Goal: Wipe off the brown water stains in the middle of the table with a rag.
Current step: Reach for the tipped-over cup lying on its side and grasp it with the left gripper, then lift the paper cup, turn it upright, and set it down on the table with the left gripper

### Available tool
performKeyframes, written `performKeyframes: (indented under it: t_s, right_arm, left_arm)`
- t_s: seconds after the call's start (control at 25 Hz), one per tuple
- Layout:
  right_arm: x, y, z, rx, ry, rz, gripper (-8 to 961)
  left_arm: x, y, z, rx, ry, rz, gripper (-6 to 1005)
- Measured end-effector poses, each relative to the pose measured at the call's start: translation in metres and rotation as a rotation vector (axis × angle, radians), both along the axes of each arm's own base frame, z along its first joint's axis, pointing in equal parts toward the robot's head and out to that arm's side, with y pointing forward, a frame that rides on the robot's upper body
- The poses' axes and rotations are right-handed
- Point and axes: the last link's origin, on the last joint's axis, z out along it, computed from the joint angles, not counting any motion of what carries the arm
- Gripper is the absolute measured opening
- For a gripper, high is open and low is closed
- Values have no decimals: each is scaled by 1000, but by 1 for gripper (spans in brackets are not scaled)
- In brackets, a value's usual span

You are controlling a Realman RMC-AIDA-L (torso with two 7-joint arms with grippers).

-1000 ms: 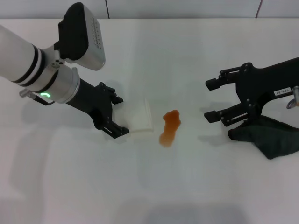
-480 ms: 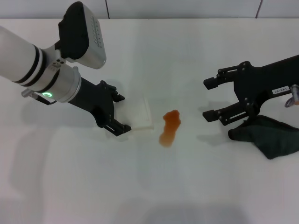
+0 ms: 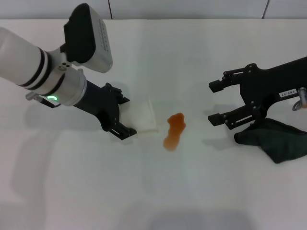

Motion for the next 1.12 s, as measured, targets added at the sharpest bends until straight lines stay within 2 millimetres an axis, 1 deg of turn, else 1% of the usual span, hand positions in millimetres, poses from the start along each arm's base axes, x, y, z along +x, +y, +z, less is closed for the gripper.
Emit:
performKeyframes:
  t_s: [0.16, 0.32, 0.52, 0.6, 0.76, 0.88, 0.92, 0.96, 1.0, 1.04, 1.12]
  right_arm:
    - [1, 0, -1, -2, 0, 0, 840]
    - [1, 0, -1, -3, 0, 0, 840]
    - [1, 0, -1, -3, 0, 0, 840]
    - [1, 0, -1, -3, 0, 0, 840]
    - [0, 0, -1, -2, -1, 3, 840]
    - [-1, 1, 0, 1, -3, 11, 840]
    - [-2, 2, -1, 1, -3, 14, 840]
    - [-3, 2, -1, 1, -4, 15, 840]
    - [-3, 2, -1, 1, -4, 17, 840]
    - [-3, 2, -1, -1, -4, 18, 840]
    - [-4, 2, -2, -6, -7, 21, 840]
  left_arm:
    - [0, 1, -6, -7, -5, 13, 870]
    - [0, 4, -6, 10, -11, 2, 854]
    - [4, 3, -5, 23, -63, -12, 693]
    - [3, 2, -3, 45, -113, -14, 677]
    - [-5, -1, 9, 145, -309, -26, 645]
    - [-17, -6, 14, 220, -471, -25, 620]
    - [-22, -9, 15, 248, -518, -24, 611]
    - [-22, -9, 15, 248, -518, -24, 602]
    - [-26, -10, 15, 270, -555, -23, 594]
    - [-39, -19, 9, 326, -655, 10, 593]
    - [-45, -24, 4, 344, -684, 28, 591]
